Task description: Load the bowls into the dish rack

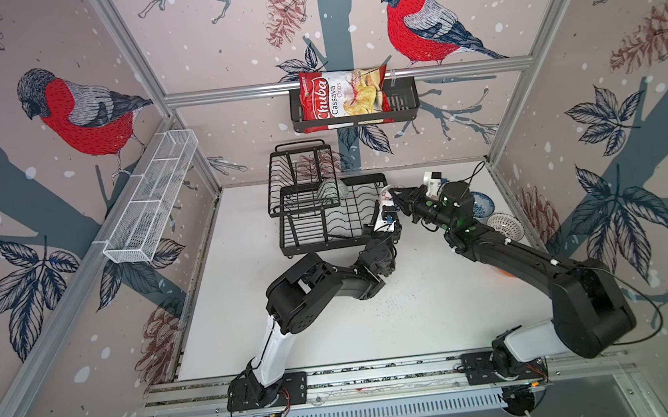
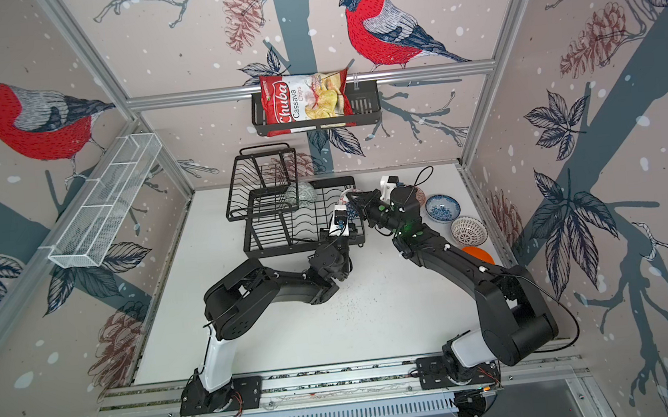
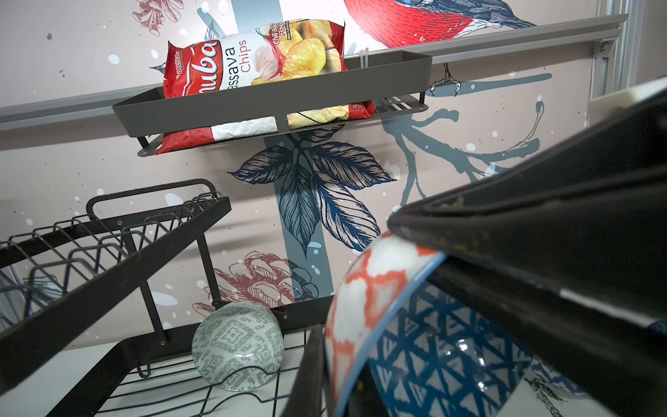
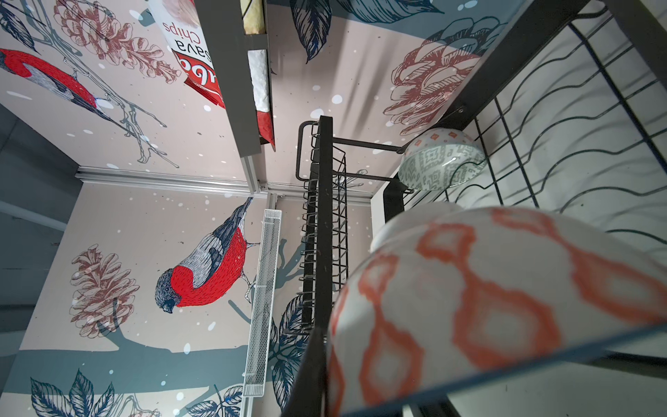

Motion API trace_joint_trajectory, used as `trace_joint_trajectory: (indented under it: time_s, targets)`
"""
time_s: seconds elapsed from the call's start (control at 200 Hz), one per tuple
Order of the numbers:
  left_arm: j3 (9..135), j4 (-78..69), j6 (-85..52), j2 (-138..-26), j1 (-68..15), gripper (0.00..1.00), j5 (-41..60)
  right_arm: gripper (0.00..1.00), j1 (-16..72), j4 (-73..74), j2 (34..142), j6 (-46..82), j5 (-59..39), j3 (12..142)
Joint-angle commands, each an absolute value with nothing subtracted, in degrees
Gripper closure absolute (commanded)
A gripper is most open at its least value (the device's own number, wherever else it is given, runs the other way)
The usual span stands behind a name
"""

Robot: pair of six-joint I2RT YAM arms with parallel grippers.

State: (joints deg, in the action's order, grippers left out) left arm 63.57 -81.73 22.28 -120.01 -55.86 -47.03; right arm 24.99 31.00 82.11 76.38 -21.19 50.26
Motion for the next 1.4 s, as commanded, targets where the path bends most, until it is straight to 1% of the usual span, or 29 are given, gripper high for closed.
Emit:
trace_joint_trajectory:
  time_s: [0.0, 0.12, 0.415, 0.68, 0.845, 1.026, 1.066, 1.196, 1.256, 1.331, 1.396]
  targets:
    - [63.8, -85.3, 22.8, -119.1, -56.4, 0.97, -43.8, 0.99, 24.5, 32.8, 81.9, 69.6, -14.6, 50.7]
    - [63.8, -84.9, 22.8, -119.0, -56.4, 0.89, -43.8, 0.99, 24.4, 32.9, 81.5, 69.4, -14.5, 50.6]
    - [64.1, -81.5, 21.5, -118.4, -56.4, 0.78, -43.1, 0.99, 23.7, 33.1, 80.3, 69.6, -13.8, 49.9]
    - [63.6, -79.7, 20.7, -117.5, -56.4, 0.71, -42.7, 0.99, 22.9, 33.3, 79.1, 70.1, -13.4, 49.1]
    - [62.6, -77.8, 19.1, -115.7, -56.3, 0.67, -40.8, 0.99, 22.3, 33.5, 78.0, 70.3, -12.8, 48.5]
    - [61.5, -72.9, 18.5, -111.4, -56.0, 0.56, -39.9, 0.99, 21.7, 33.6, 77.0, 70.4, -12.2, 47.9]
    - [60.7, -71.8, 17.7, -109.9, -55.7, 0.52, -39.5, 0.99, 21.5, 33.6, 76.8, 70.4, -12.0, 47.7]
    - [58.3, -65.6, 12.8, -104.1, -54.0, 0.46, -35.9, 0.99, 20.9, 33.9, 75.7, 70.4, -11.5, 47.1]
    - [57.5, -63.6, 10.6, -101.6, -52.9, 0.4, -34.5, 1.0, 20.9, 33.7, 75.2, 70.0, -11.0, 47.1]
    - [55.7, -61.2, 8.1, -98.8, -51.4, 0.37, -32.6, 1.0, 20.9, 33.7, 74.6, 69.4, -10.3, 47.0]
    - [54.7, -60.0, 6.7, -97.0, -50.3, 0.3, -30.7, 1.0, 21.0, 33.7, 74.4, 69.2, -9.5, 46.8]
